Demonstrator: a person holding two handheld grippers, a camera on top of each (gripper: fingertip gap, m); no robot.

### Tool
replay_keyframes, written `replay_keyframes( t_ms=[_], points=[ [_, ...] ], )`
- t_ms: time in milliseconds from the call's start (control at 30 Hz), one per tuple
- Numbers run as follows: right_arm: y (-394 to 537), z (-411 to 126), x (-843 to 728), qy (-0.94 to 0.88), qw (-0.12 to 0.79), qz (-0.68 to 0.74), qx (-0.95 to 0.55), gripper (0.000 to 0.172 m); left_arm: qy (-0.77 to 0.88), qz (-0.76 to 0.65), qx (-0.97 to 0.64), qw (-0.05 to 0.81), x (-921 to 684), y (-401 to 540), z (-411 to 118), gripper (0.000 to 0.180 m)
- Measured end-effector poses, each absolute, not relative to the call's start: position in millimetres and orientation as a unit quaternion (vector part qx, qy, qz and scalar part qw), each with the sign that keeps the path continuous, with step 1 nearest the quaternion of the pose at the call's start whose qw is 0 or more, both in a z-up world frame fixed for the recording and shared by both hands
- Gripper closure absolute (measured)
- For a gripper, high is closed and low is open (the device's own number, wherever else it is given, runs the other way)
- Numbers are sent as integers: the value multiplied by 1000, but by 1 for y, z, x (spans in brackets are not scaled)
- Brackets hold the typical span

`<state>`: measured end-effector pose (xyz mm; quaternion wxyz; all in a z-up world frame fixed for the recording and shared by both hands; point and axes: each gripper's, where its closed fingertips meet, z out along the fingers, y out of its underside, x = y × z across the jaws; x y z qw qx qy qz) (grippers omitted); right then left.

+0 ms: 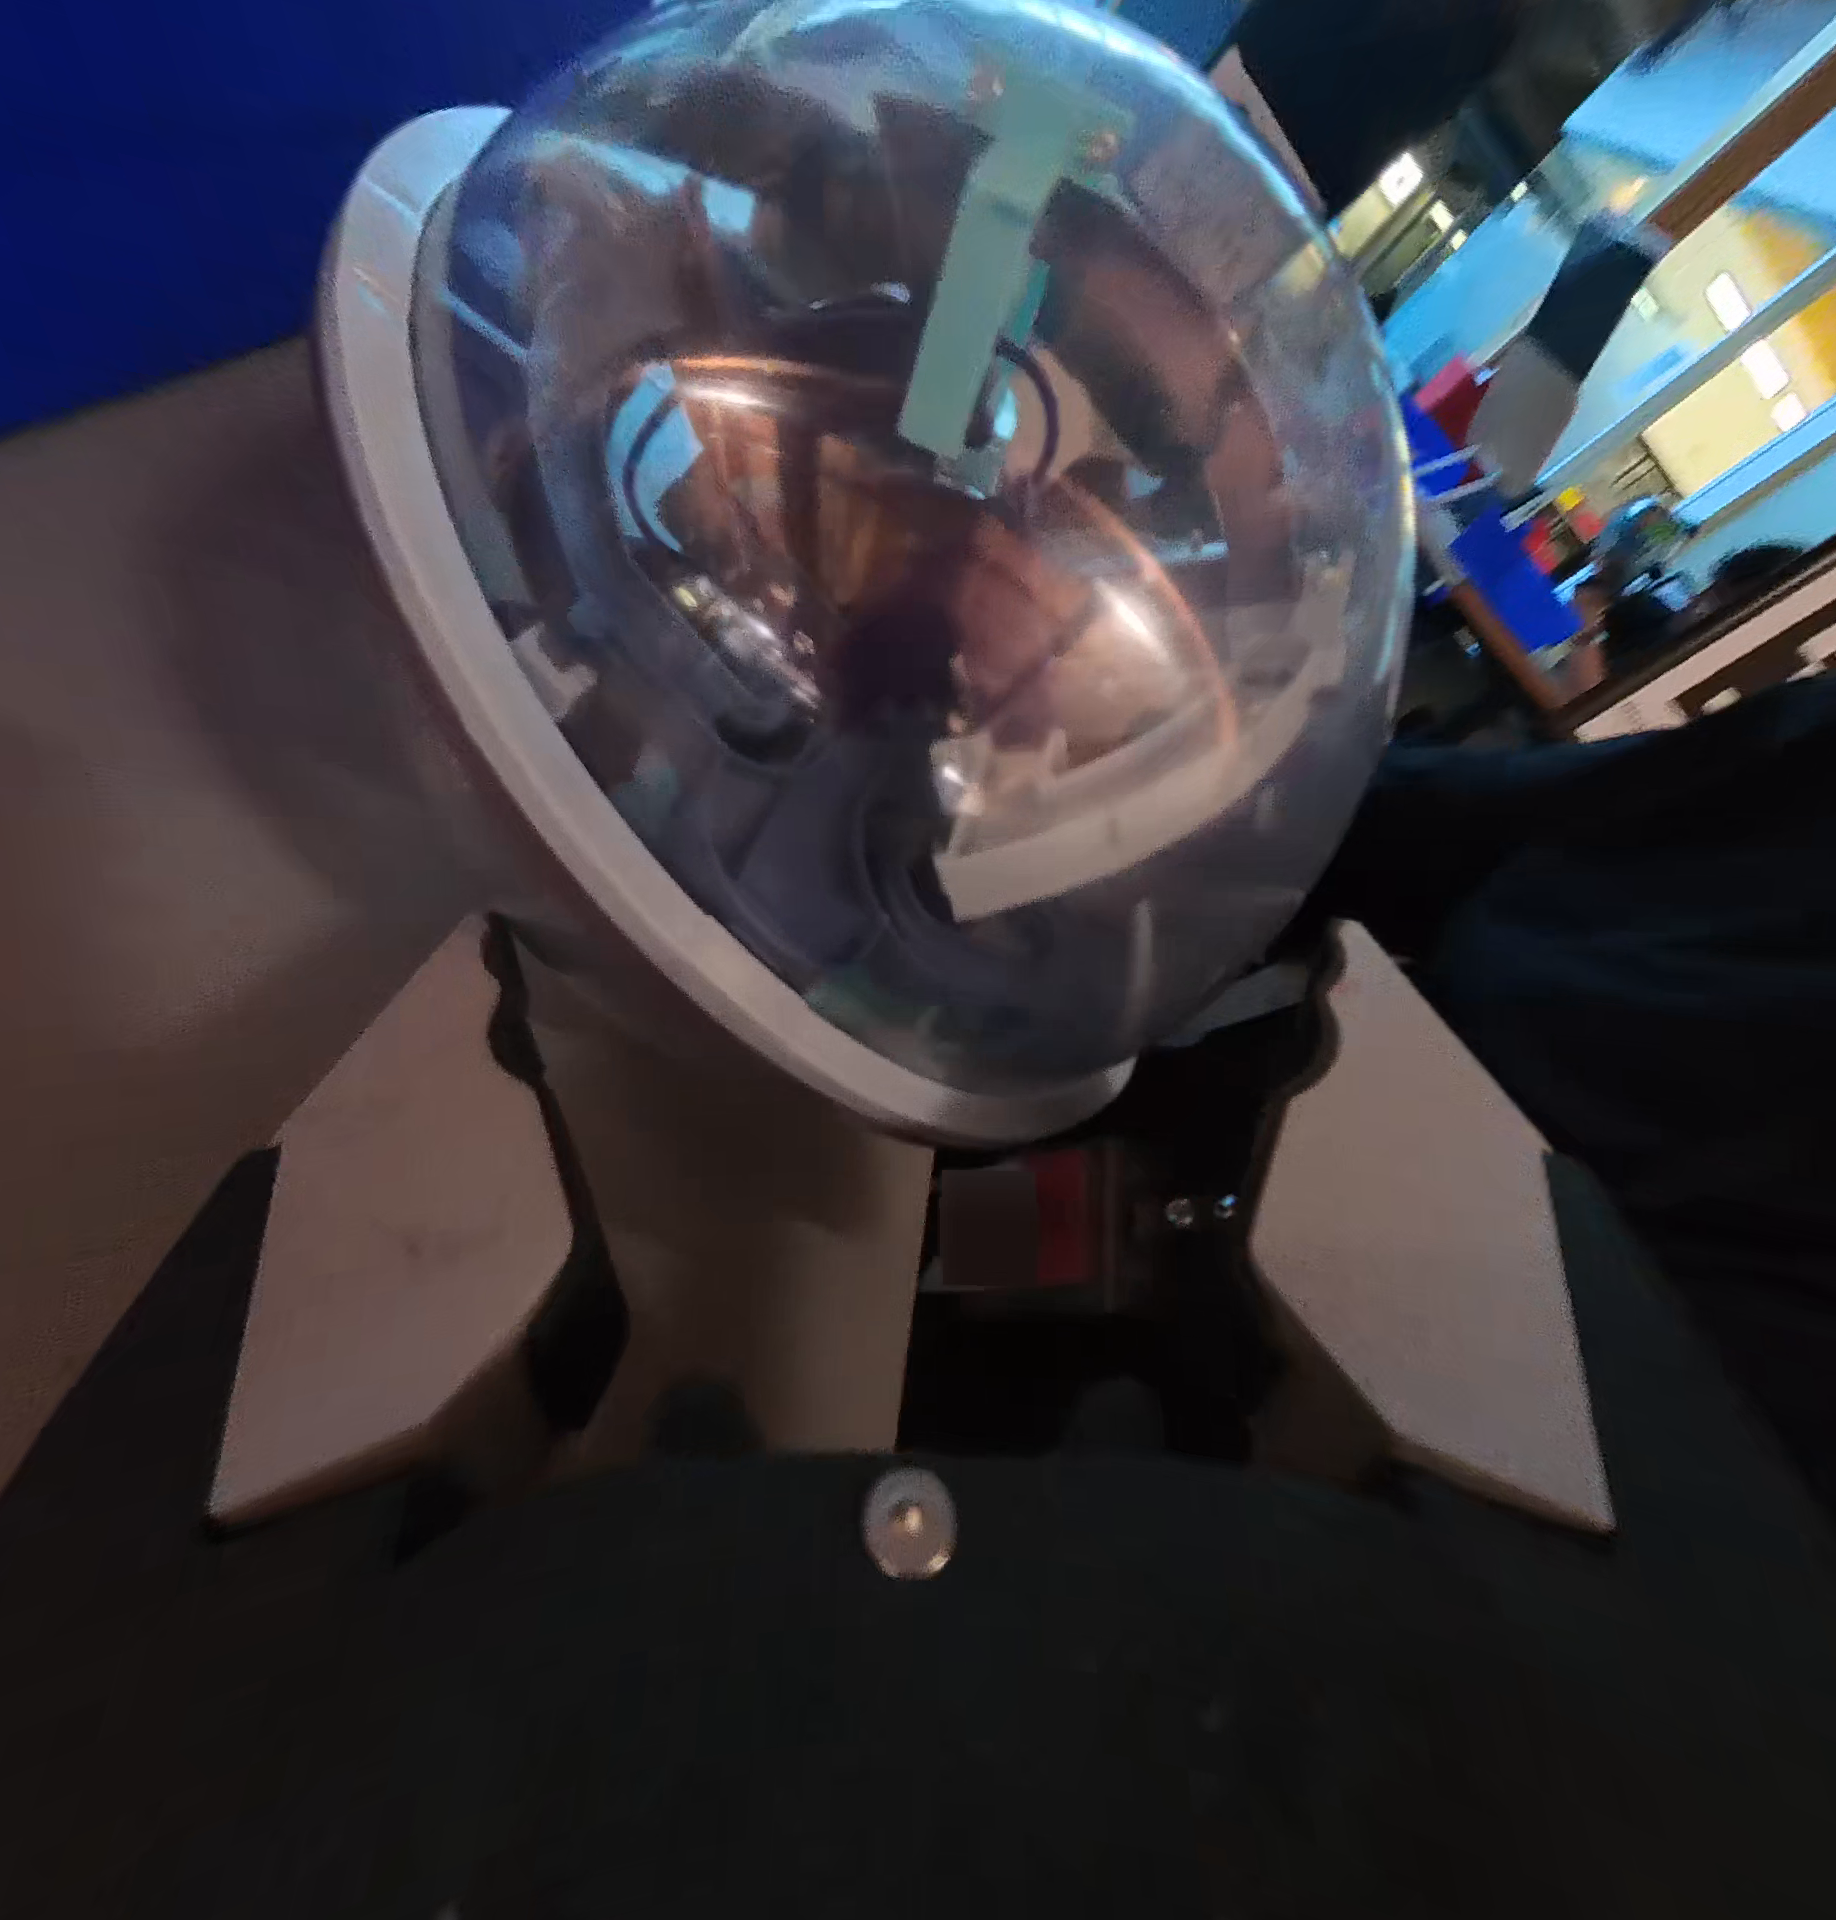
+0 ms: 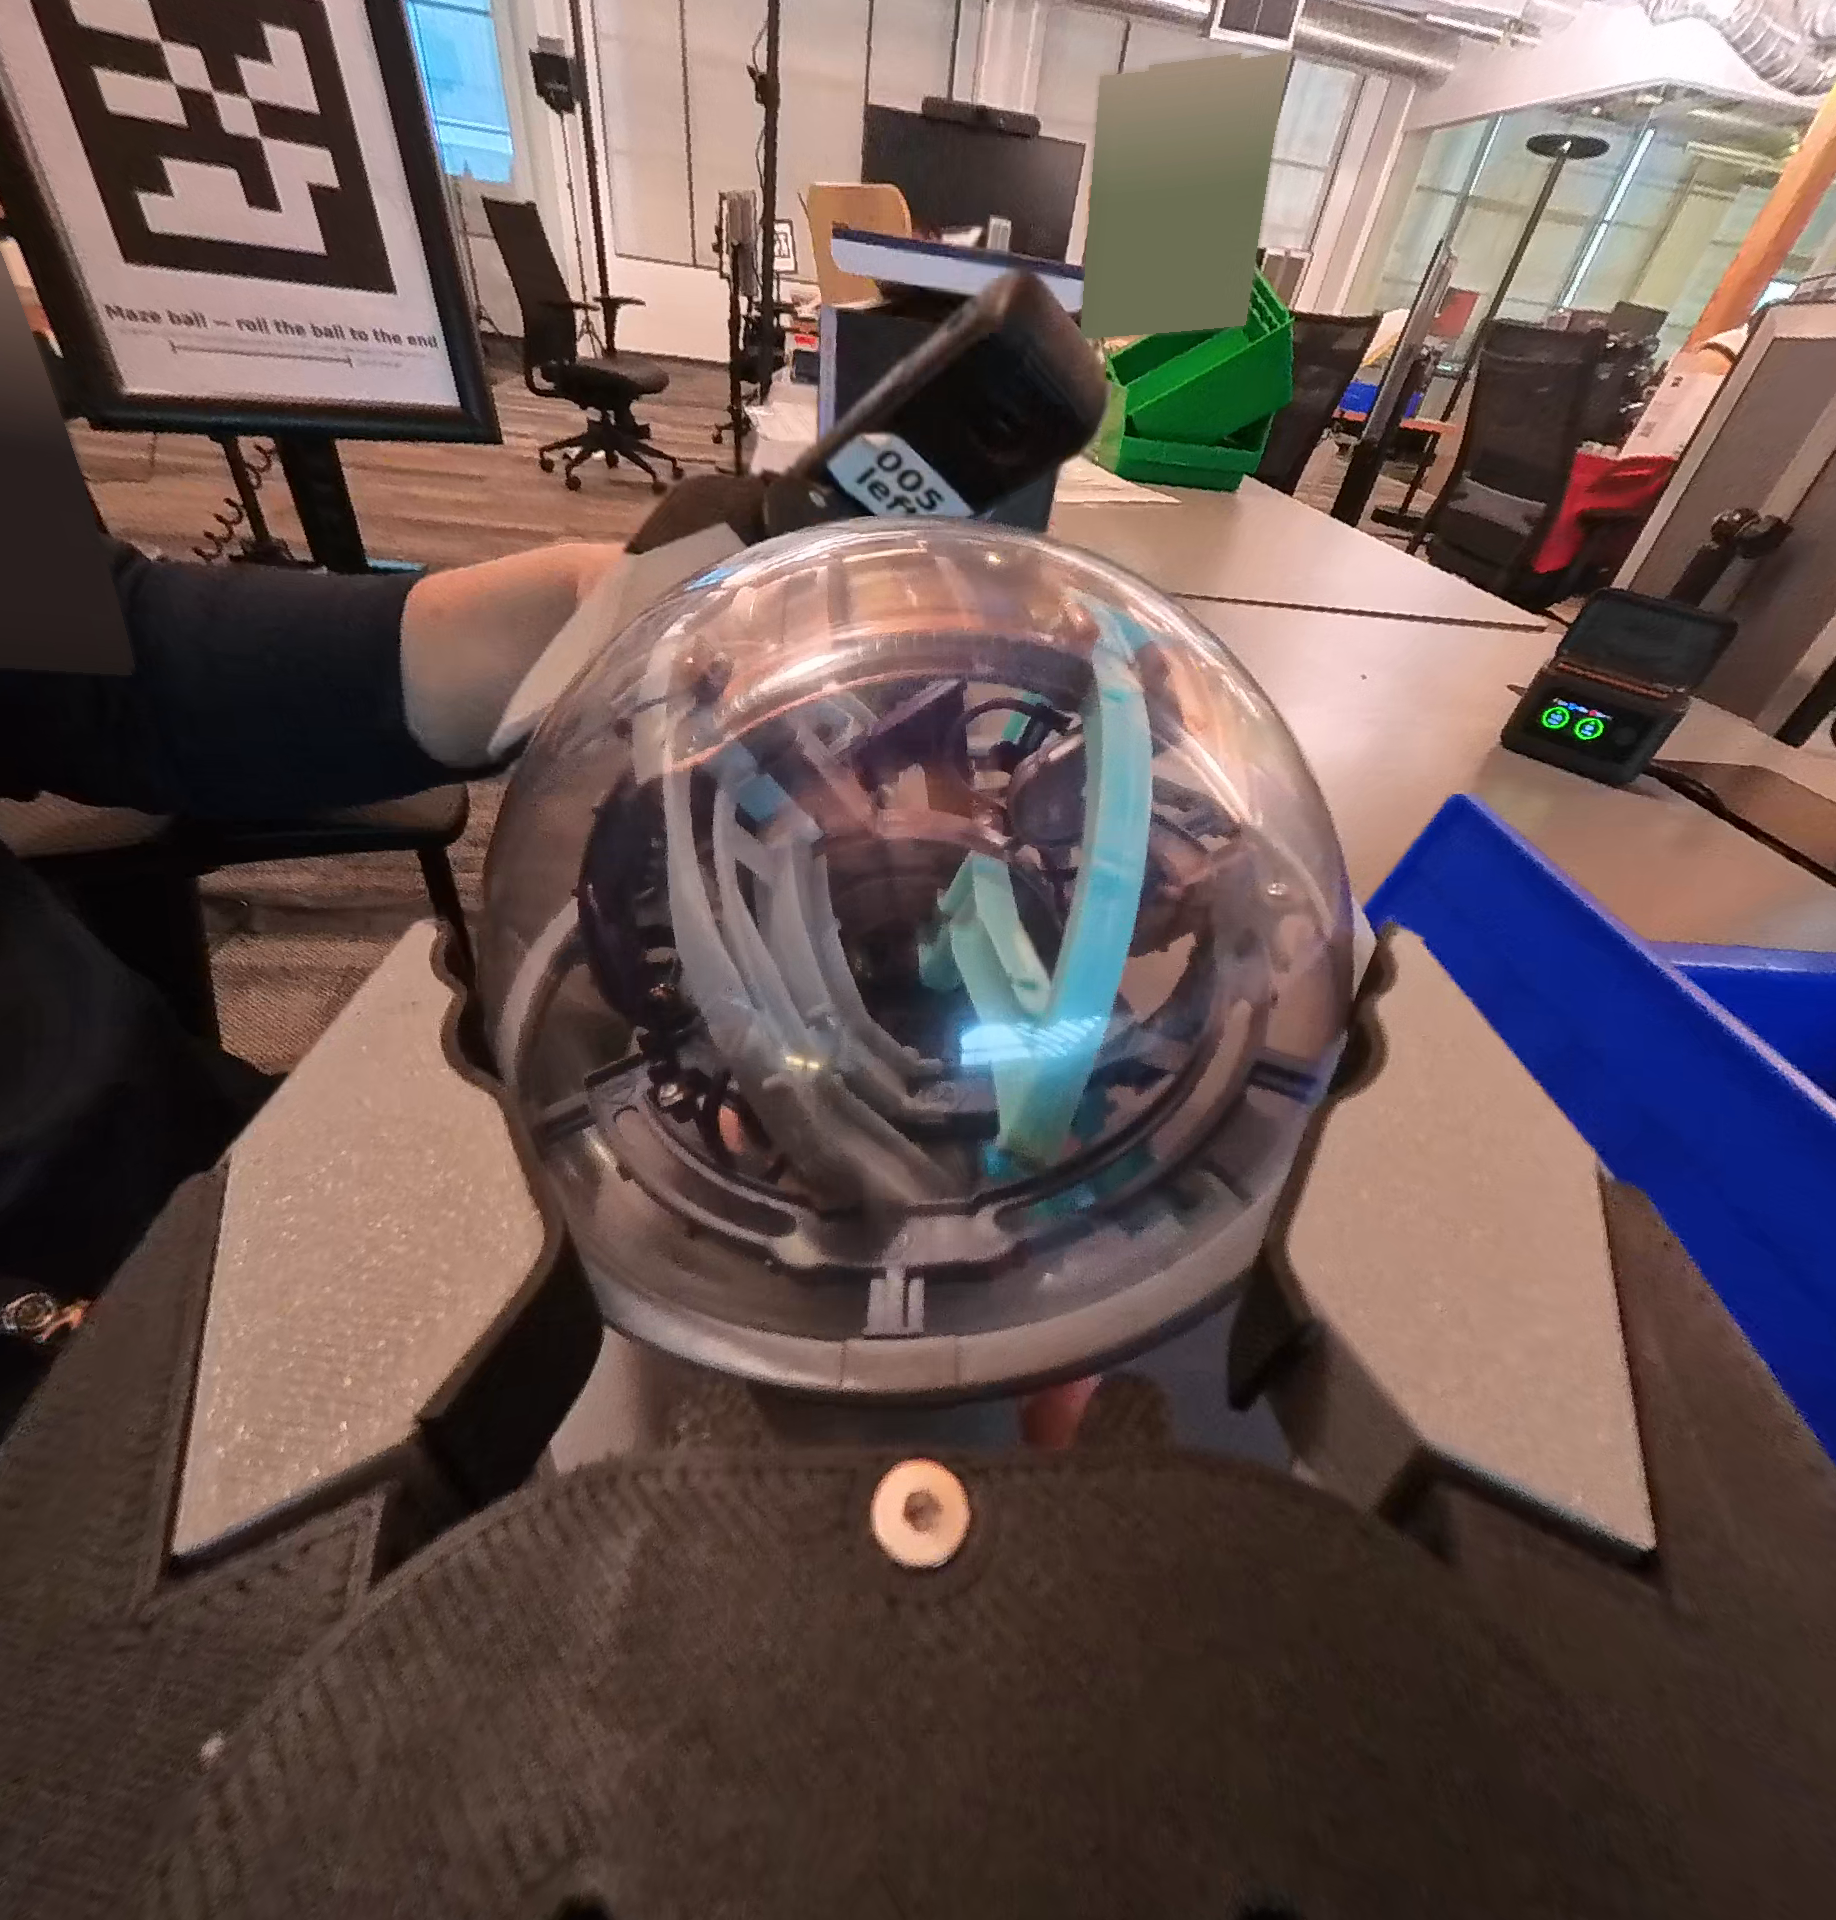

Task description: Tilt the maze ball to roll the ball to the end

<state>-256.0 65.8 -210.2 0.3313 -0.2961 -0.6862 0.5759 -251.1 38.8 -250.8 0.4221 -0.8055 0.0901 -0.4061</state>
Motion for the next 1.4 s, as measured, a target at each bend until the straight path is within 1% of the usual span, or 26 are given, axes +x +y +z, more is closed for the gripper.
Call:
replay_keyframes(
  t_ms=[67,200,400,500,567,633,700,767,867,967,1100,1200,1300,1400],
  points=[
    [64,-210,-256,-691,334,570,-294,15,72,-431,-794,423,-251,42,-248,35],
    [65,-210,-255,-697,342,560,-291,15,72,-433,-787,434,-252,45,-248,37],
    [79,-191,-257,-640,312,614,-341,24,71,-434,-787,432,-253,46,-250,37],
    [91,-189,-257,-625,300,615,-375,24,68,-436,-787,431,-253,47,-251,37],
    [99,-194,-257,-629,288,597,-407,18,67,-435,-789,428,-253,46,-252,38],
    [106,-199,-253,-630,261,586,-437,19,69,-430,-792,428,-254,46,-253,38],
    [114,-201,-250,-618,233,589,-467,25,72,-426,-794,429,-254,46,-254,38],
    [112,-208,-246,-602,166,604,-495,34,72,-423,-793,433,-254,48,-253,38],
    [98,-216,-242,-582,62,635,-504,41,77,-416,-792,440,-253,49,-252,39],
    [90,-219,-244,-572,34,652,-496,32,93,-399,-795,448,-251,50,-251,39],
    [84,-224,-242,-587,33,648,-485,31,104,-381,-792,466,-254,50,-246,38],
    [78,-231,-239,-592,7,641,-488,31,95,-386,-785,475,-258,49,-238,39],
    [72,-232,-238,-590,-18,640,-493,30,88,-396,-795,451,-257,43,-239,39],
    [68,-230,-239,-588,-21,647,-485,25,99,-392,-810,425,-251,37,-245,39]
  ],
)
